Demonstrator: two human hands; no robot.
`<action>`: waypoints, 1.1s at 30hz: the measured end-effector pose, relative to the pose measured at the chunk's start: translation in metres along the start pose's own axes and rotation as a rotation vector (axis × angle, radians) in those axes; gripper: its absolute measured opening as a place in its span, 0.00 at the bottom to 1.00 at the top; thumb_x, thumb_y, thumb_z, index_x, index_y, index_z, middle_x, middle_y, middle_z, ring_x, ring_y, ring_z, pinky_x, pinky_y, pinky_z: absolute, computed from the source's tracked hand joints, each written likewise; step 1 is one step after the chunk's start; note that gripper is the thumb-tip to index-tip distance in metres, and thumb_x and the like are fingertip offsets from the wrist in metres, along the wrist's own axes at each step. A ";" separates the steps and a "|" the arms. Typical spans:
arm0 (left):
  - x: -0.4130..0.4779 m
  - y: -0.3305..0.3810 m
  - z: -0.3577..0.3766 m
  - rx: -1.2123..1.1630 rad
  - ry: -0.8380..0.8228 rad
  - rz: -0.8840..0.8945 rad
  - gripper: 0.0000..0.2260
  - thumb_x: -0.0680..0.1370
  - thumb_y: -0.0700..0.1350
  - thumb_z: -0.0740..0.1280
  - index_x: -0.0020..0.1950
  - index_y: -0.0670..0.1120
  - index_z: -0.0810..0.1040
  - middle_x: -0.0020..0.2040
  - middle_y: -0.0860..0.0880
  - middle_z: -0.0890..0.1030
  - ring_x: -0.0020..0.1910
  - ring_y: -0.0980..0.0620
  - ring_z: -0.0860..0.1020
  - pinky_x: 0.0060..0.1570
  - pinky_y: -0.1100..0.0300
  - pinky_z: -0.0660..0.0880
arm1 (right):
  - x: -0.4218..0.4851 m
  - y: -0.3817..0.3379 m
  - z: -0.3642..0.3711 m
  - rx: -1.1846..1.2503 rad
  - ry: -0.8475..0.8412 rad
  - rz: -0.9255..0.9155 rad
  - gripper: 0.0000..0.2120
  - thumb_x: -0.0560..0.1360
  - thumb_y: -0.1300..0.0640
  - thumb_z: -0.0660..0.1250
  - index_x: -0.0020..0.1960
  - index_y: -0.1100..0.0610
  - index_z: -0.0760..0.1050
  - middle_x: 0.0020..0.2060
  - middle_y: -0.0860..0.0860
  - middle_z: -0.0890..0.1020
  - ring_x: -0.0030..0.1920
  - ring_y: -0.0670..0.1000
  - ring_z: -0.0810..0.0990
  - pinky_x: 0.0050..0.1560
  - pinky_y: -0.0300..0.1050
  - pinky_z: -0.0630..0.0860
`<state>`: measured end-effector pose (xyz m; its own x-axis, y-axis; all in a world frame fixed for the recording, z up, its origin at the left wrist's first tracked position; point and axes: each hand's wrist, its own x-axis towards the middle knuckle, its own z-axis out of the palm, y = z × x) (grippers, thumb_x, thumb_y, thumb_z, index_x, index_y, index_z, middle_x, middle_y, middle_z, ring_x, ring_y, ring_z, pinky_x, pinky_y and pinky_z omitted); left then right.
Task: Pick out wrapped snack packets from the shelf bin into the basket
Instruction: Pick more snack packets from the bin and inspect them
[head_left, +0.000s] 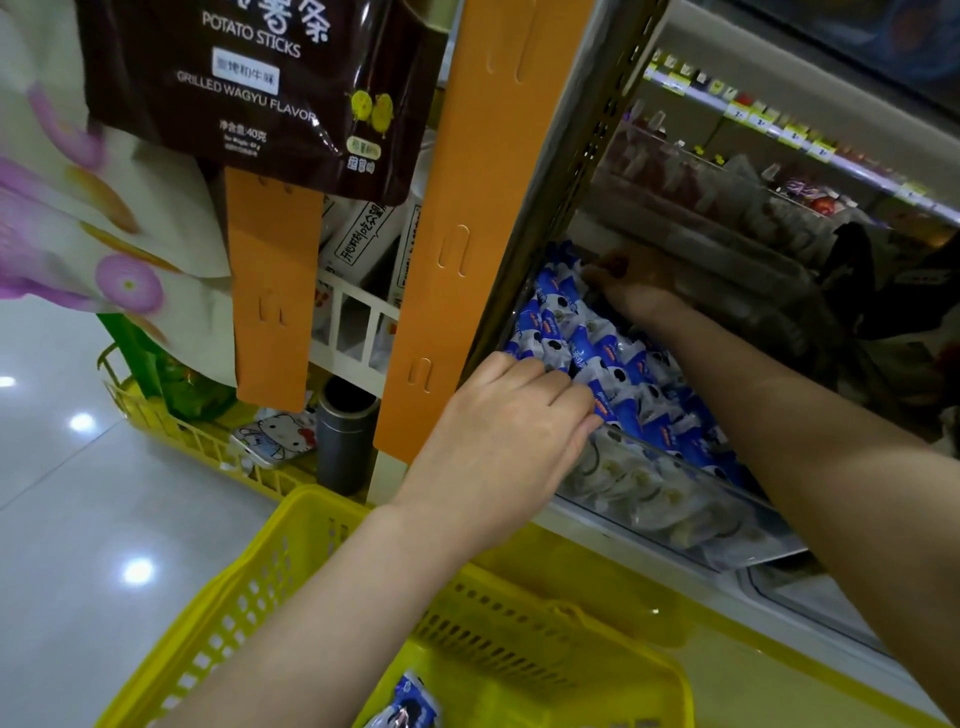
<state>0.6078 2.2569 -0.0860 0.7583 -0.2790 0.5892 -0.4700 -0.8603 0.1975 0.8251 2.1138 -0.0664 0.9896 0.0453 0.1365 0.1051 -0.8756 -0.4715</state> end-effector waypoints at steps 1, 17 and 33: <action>0.000 0.000 0.000 0.000 0.004 0.004 0.16 0.79 0.49 0.51 0.44 0.47 0.78 0.38 0.52 0.79 0.39 0.51 0.75 0.46 0.57 0.69 | 0.000 -0.001 -0.001 -0.036 -0.049 -0.028 0.12 0.79 0.52 0.60 0.55 0.57 0.77 0.46 0.51 0.76 0.44 0.49 0.74 0.45 0.44 0.69; 0.000 0.000 0.002 0.005 0.033 0.013 0.15 0.78 0.48 0.53 0.43 0.47 0.78 0.37 0.52 0.79 0.38 0.51 0.75 0.43 0.58 0.68 | 0.002 0.035 -0.027 -0.070 0.031 0.011 0.13 0.79 0.54 0.60 0.58 0.61 0.75 0.55 0.59 0.78 0.49 0.54 0.77 0.48 0.42 0.68; -0.007 0.007 -0.003 -0.069 -0.054 -0.049 0.14 0.80 0.47 0.53 0.48 0.45 0.78 0.42 0.50 0.79 0.44 0.49 0.76 0.53 0.57 0.64 | -0.047 -0.013 -0.039 0.113 0.425 -0.149 0.14 0.79 0.54 0.58 0.61 0.59 0.72 0.57 0.56 0.78 0.56 0.54 0.77 0.58 0.48 0.73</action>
<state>0.5981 2.2540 -0.0860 0.8034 -0.2612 0.5350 -0.4603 -0.8425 0.2799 0.7733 2.1039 -0.0325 0.8373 -0.0551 0.5440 0.2767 -0.8154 -0.5085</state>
